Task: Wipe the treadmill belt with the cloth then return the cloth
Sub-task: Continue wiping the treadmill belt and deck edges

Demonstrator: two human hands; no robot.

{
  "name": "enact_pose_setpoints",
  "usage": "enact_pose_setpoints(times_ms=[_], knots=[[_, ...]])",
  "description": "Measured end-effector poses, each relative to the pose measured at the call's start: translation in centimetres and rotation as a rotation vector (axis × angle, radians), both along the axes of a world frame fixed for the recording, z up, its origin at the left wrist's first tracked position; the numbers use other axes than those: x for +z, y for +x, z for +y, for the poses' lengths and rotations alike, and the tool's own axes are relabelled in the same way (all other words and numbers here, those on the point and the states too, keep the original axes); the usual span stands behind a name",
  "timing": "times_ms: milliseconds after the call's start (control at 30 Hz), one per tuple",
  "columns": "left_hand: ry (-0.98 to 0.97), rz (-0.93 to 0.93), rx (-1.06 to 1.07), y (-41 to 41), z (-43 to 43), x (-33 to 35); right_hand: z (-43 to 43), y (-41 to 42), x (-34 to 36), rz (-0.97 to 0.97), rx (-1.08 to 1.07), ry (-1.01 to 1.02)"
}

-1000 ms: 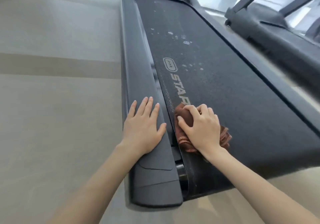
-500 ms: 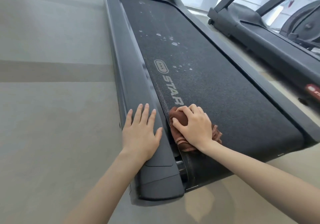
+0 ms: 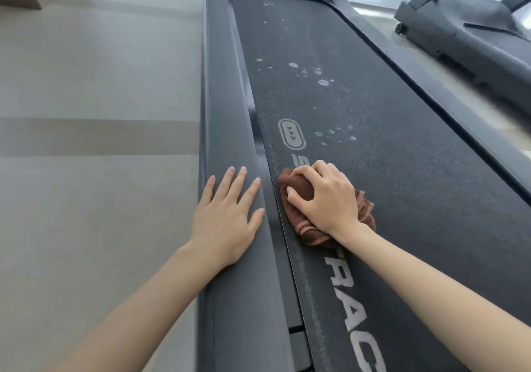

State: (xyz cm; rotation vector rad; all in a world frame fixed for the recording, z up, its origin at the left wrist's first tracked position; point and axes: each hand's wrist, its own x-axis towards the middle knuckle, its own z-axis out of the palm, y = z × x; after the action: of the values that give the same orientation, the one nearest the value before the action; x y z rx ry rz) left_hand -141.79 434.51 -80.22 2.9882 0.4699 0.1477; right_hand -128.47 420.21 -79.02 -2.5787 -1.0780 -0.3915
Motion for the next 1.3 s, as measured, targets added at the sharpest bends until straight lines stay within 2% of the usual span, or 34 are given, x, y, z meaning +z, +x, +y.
enact_pose_setpoints(times_ms=[100, 333, 667, 800, 1067, 1300], knots=[[0.030, -0.007, -0.003, 1.7, 0.5, -0.1, 1.3, 1.7, 0.2, -0.022, 0.038, 0.012], [0.072, 0.045, -0.159, 7.0, 4.1, 0.5, 2.2, 3.2, -0.8, -0.089, 0.066, 0.079], [0.066, 0.037, -0.317, 11.5, 8.6, 0.3, 2.7, 2.4, -0.5, -0.096, -0.026, 0.041], [0.059, 0.061, -0.442, 12.3, 10.6, 0.7, 3.1, 1.3, -0.1, -0.063, -0.130, 0.011], [0.017, 0.042, -0.656, 13.9, 13.0, 0.4, 5.6, -1.0, 0.0, -0.048, -0.485, -0.028], [-0.026, -0.014, -0.814, 13.6, 15.1, 0.7, 6.8, -1.9, 0.6, 0.005, -0.602, -0.039]])
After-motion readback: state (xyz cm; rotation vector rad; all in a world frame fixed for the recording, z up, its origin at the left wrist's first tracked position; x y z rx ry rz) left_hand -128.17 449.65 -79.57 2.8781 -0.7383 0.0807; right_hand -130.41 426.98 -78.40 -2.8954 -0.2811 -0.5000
